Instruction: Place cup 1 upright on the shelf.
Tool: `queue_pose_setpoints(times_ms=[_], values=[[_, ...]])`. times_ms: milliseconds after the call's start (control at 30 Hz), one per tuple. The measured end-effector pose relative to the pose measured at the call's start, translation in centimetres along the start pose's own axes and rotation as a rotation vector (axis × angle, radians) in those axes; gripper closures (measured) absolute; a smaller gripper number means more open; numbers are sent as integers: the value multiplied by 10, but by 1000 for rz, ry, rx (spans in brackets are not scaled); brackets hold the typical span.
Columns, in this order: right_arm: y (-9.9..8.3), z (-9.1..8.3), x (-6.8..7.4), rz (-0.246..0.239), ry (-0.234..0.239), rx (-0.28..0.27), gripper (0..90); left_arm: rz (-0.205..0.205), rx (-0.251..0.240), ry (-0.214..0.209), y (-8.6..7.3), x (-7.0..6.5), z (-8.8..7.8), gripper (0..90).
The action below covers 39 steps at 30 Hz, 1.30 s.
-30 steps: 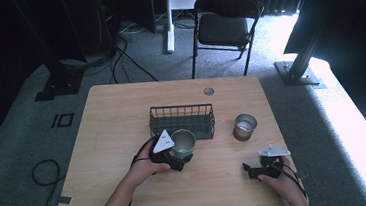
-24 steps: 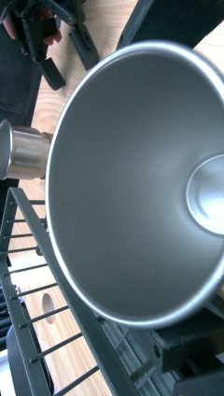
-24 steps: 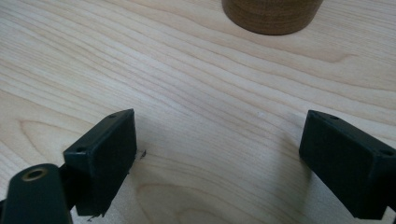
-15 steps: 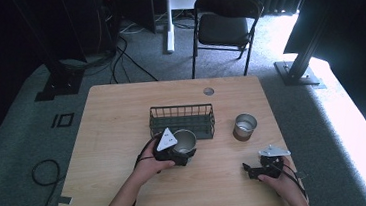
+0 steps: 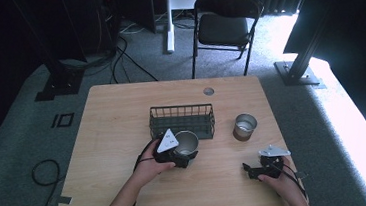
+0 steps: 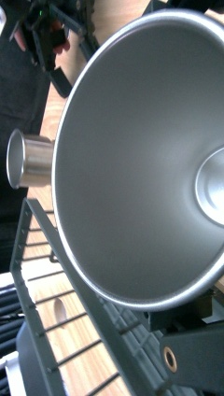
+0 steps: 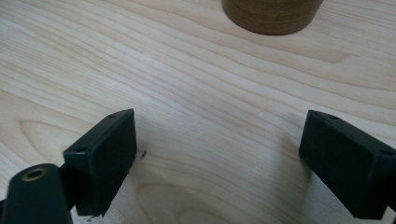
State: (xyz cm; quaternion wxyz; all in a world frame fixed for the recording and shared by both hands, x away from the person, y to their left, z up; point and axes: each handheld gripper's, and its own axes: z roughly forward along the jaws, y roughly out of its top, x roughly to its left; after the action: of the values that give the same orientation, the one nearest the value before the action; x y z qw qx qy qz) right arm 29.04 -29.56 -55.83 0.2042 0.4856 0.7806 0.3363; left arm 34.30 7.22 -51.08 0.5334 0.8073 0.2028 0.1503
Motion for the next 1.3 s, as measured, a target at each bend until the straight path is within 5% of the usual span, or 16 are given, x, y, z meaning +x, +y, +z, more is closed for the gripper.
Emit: queue_pose_setpoints(times_ms=[833,1300], values=[[0,0,0,0,0,0,108,22,-45,-84,32,-6,-21,138],[0,0,0,-1,0,-1,108,18,-98,-52,62,5,-38,138]])
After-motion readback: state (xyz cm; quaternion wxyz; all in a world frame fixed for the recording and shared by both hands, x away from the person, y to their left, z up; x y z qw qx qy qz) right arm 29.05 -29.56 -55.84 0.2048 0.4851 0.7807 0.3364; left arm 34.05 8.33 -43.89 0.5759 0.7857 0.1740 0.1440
